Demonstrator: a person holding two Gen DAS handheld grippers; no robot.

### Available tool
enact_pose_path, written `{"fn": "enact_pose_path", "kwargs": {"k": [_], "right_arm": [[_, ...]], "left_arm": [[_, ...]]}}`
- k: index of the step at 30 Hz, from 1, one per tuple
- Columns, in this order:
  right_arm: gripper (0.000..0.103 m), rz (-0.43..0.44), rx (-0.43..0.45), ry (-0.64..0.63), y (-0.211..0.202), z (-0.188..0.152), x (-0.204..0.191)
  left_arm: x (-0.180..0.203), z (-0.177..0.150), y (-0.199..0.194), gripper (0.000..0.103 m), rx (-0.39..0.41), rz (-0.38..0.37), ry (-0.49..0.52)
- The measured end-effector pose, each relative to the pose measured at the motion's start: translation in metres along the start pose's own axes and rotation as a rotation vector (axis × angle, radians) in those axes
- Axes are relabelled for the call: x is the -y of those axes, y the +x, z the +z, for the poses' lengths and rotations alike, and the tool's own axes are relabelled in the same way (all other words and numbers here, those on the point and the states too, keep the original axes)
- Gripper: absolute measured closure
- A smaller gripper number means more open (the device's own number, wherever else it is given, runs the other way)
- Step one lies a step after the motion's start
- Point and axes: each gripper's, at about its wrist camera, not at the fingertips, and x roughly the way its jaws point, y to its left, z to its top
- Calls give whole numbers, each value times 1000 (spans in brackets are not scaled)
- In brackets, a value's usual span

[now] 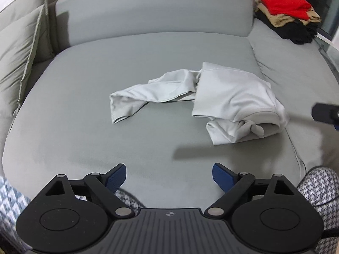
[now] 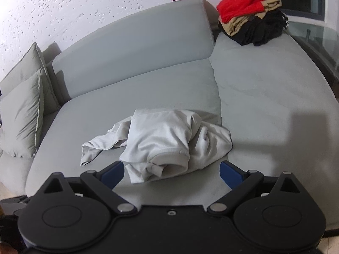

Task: Fold clothes
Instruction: 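Grasp the white hoodie with the right tool and lift it up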

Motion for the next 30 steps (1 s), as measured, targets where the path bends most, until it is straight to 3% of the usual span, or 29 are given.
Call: {"fn": "enact_pose_path", "kwargs": {"k": [1, 3, 7, 9, 11, 12, 13, 17, 20, 21, 22, 23, 24, 27, 30], "right_arm": [[7, 0, 2, -7, 2, 1, 0], [27, -2, 9, -31, 8, 6, -1], [51, -2, -7, -94, 28, 16, -6], [51, 17, -29, -139, 45, 19, -16], [39, 72, -63, -211, 66, 20, -34], [23, 92, -73, -251, 77, 19, -45], [18, 88, -72, -307, 87, 16, -56], [16, 41, -52, -549, 131, 3, -102], [16, -60, -96, -753, 170, -15, -122], [20, -98, -112, -817, 181, -22, -126], [53, -123, -121, -846, 188, -24, -124], [76, -143, -128, -863, 193, -25, -121], [96, -122, -124, -793, 190, -11, -117], [99, -13, -100, -489, 171, 45, -106], [99, 167, 54, -239, 112, 120, -106]], "left_arm": [[0, 0, 0, 14, 3, -11, 5], [-3, 1, 1, 14, 12, -28, 4], [-10, 1, 2, 15, 43, -42, 2], [-13, 0, 2, 15, 55, -46, -1], [-20, -2, 2, 15, 57, -45, -12], [-24, -4, 3, 14, 55, -42, -21], [-28, -7, 3, 14, 52, -34, -31], [-48, -18, 4, 14, 39, 2, -69], [-60, -24, 6, 14, 18, 9, -108], [-64, -26, 7, 14, 12, 10, -119], [-65, -27, 7, 14, 11, 11, -124], [-66, -27, 7, 14, 12, 10, -124], [-66, -27, 7, 14, 15, 9, -123], [-67, -24, 4, 14, 29, 0, -125], [-69, -18, -8, 14, 74, -7, -132]]}}
